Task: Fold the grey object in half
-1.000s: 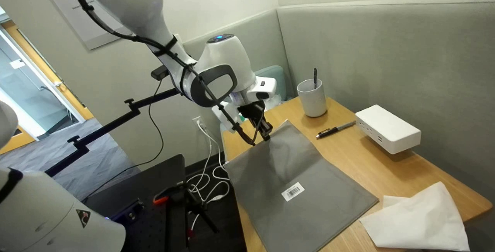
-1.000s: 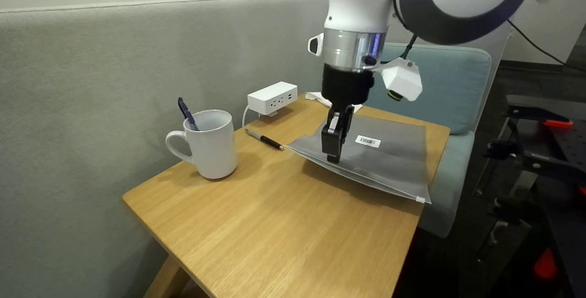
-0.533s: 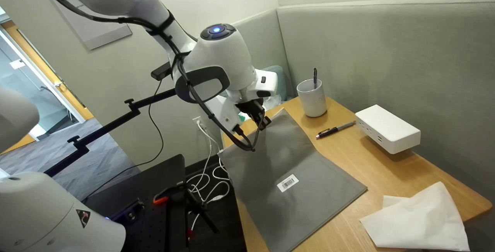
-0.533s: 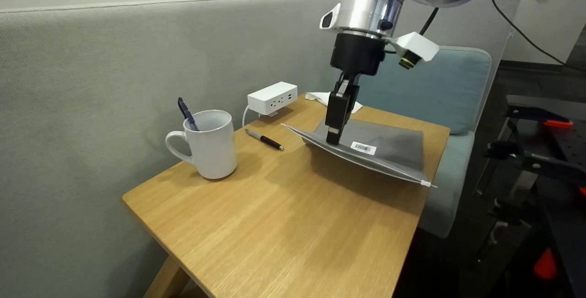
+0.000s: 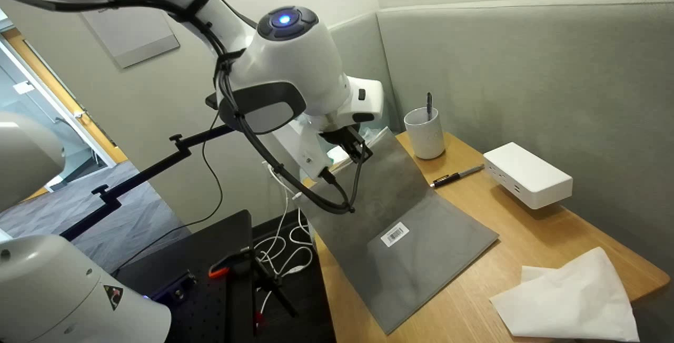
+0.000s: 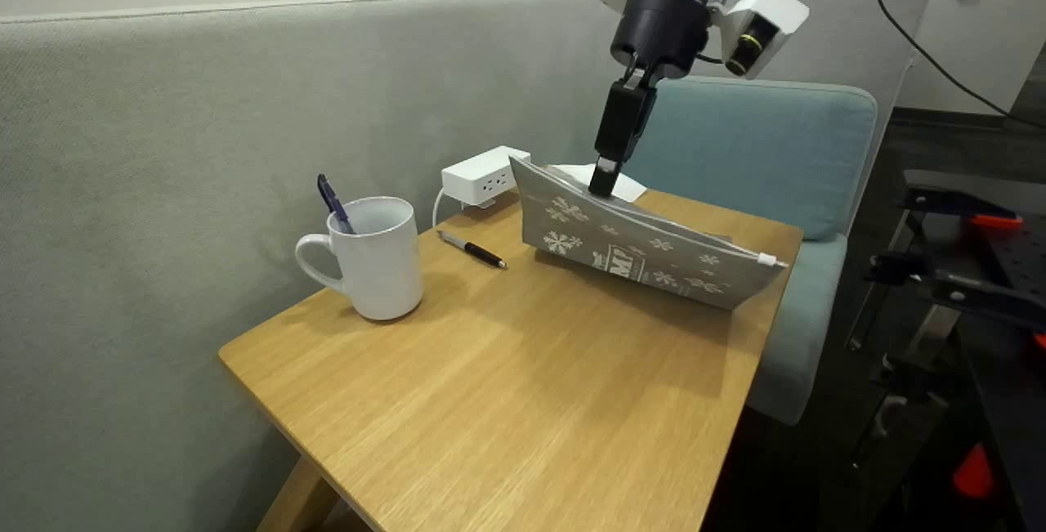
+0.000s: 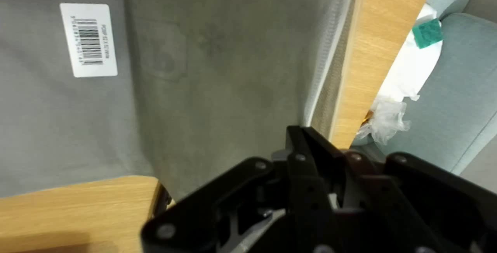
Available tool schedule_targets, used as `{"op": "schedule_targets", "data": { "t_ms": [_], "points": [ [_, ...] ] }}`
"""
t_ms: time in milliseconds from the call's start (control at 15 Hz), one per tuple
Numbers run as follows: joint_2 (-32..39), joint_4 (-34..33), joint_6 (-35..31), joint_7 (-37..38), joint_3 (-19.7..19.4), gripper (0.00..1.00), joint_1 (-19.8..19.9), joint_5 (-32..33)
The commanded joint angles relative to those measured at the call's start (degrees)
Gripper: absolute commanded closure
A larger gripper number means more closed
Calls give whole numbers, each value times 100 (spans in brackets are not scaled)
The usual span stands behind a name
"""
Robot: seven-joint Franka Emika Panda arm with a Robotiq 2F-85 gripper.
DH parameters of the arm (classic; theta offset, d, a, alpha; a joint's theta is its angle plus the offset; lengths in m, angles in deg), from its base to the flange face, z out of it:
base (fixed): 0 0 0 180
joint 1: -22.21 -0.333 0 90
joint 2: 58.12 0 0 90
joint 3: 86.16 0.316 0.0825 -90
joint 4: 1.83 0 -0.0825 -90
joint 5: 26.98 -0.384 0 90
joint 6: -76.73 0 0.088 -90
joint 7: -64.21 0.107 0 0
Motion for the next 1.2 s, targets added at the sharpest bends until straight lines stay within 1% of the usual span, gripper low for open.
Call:
{"op": "schedule_targets", "data": {
  "t_ms": [0,133,267,400,533,600,667,867,933,1133],
  "points": [
    [310,227,221,-226,808,99,1197,329],
    [545,307,359,-241,1087,99,1748,593],
    [797,361,589,-257,1283,99,2240,846],
    [1014,389,851,-247,1419,99,2639,1028],
    [1207,371,1127,-202,1485,99,2915,1109],
    [988,318,888,-4,1275,99,2566,1147],
    [1061,308,921,-9,1263,94,2631,1185],
    [1102,298,916,-9,1222,94,2588,1195],
    [1102,298,915,-6,1222,99,2562,1195],
    [1295,149,1387,-70,1461,99,2798,1151]
  ]
}}
